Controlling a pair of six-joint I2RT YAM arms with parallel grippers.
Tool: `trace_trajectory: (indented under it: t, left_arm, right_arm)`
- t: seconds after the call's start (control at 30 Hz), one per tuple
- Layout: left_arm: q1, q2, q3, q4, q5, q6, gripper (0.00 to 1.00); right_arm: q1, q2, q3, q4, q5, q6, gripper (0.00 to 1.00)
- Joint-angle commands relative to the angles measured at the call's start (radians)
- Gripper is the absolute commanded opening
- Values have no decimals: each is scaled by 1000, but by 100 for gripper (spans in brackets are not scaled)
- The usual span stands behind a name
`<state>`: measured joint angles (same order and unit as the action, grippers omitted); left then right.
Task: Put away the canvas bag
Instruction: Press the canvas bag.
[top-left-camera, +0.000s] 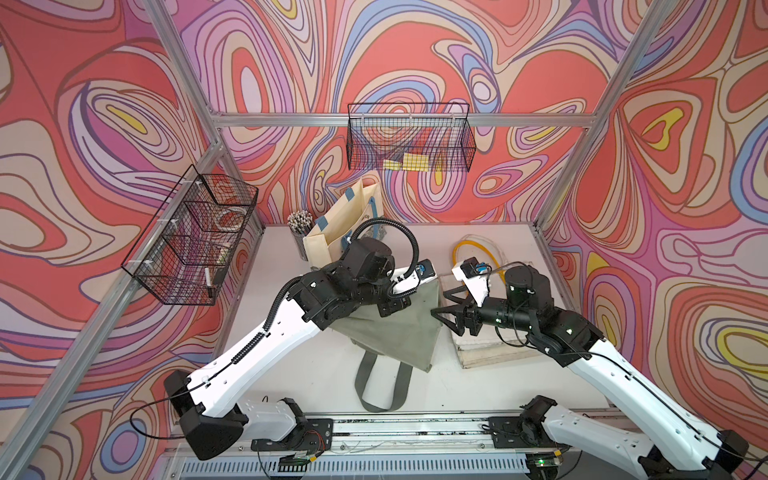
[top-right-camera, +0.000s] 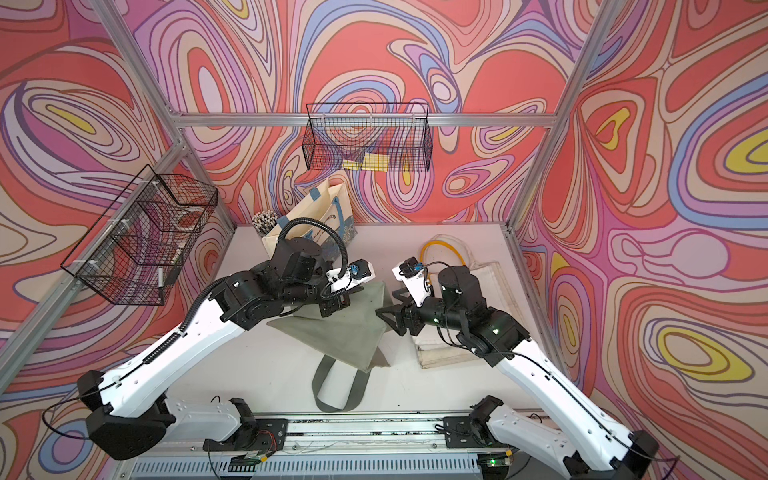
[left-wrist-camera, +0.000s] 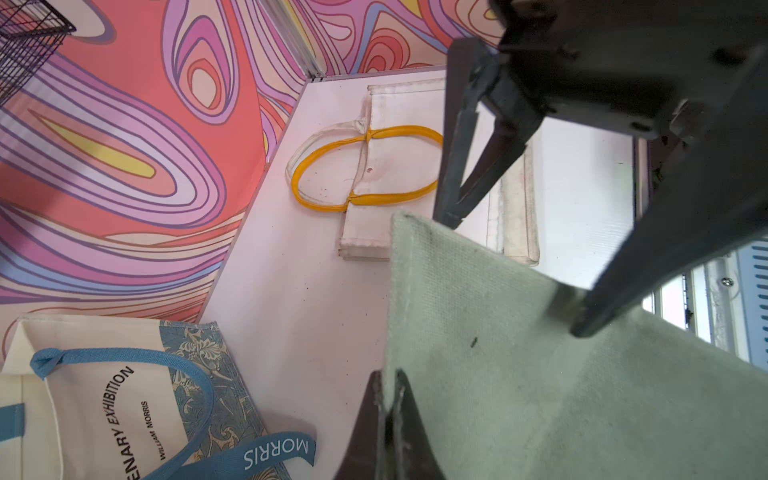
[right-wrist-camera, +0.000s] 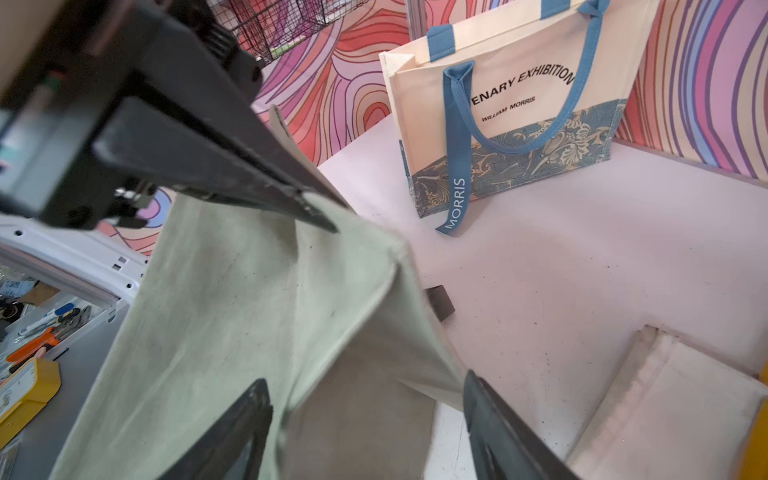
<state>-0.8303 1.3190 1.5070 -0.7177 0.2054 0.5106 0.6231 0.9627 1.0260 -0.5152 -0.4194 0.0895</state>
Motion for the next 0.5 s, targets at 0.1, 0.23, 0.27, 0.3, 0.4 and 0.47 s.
trace_trajectory:
  t: [0.1, 0.23, 0.27, 0.3, 0.4, 0.47]
  left_arm:
    - [2, -39, -7, -59, 158, 104, 0]
    - [2, -40, -11, -76, 202, 151, 0]
    - [2, -39, -10, -81, 210, 161, 0]
    - [1, -37, -8, -84, 221, 169, 0]
    - [2, -32, -1, -84, 227, 188, 0]
    - [2, -29, 3, -80, 216, 194, 0]
  right_arm:
    - [5, 27, -12, 69, 35, -13, 80]
    - [4, 29, -31, 93, 16, -22, 77]
    - [5, 26, -38, 105, 5, -20, 74]
    - [5, 27, -45, 116, -4, -16, 70]
    - [4, 39, -55, 118, -22, -11, 58]
    - [4, 49, -57, 117, -25, -5, 45]
